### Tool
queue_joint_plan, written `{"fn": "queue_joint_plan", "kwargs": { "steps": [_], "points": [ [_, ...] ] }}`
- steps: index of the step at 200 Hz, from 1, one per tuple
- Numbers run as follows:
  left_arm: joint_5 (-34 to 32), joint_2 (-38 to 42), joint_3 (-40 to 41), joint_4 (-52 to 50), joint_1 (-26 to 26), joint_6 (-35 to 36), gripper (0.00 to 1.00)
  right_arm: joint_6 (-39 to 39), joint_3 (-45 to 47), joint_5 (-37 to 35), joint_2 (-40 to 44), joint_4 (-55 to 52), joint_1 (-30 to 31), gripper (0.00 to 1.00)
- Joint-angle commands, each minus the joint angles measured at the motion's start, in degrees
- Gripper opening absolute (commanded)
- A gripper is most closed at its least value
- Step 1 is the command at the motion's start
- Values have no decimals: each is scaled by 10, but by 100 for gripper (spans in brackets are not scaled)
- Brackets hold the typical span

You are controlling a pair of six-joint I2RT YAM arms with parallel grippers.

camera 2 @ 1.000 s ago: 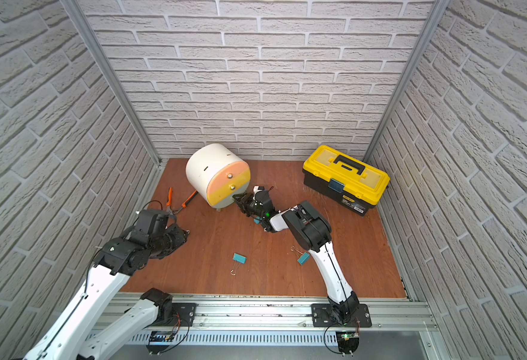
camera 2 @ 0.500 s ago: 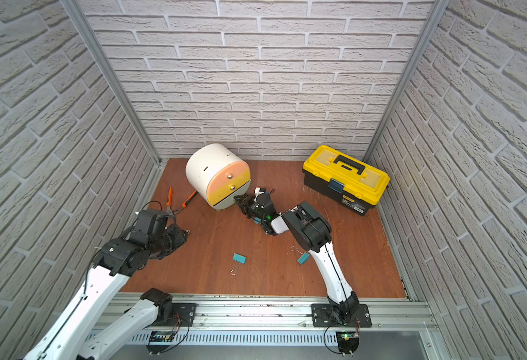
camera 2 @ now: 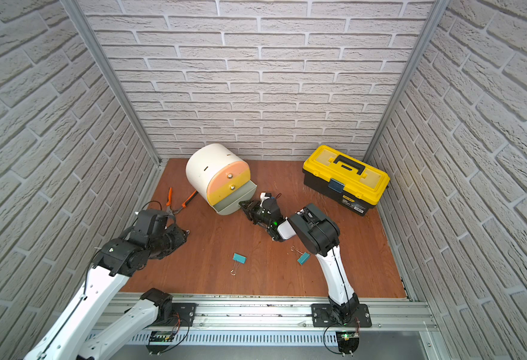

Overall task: Put the binder clips in the drawer according to color
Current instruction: Open the drawer in the storage box.

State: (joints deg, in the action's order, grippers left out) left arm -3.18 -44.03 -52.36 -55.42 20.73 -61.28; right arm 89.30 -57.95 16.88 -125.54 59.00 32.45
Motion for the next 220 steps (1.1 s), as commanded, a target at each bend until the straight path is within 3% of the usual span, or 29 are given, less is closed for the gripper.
{"fn": "queue_joint_plan", "kwargs": {
  "steps": [1,43,89,148,184,220],
  "points": [
    [-7,9,-3,17,-1,-1,30,-9,29,11,32,18,-3,19],
    [-7,10,7,29,6,-7,30,-20,67,17,57,16,-6,19],
    [-12,11,9,35,12,-10,30,-39,80,19,81,-19,-10,41],
    [-13,11,26,55,13,-14,30,-122,94,43,181,-148,-18,47],
    [-8,12,54,84,15,-21,31,-221,85,58,265,-311,-19,48],
    [-7,1,82,117,27,-30,32,-382,43,42,336,-546,-19,49]
  ]
}}
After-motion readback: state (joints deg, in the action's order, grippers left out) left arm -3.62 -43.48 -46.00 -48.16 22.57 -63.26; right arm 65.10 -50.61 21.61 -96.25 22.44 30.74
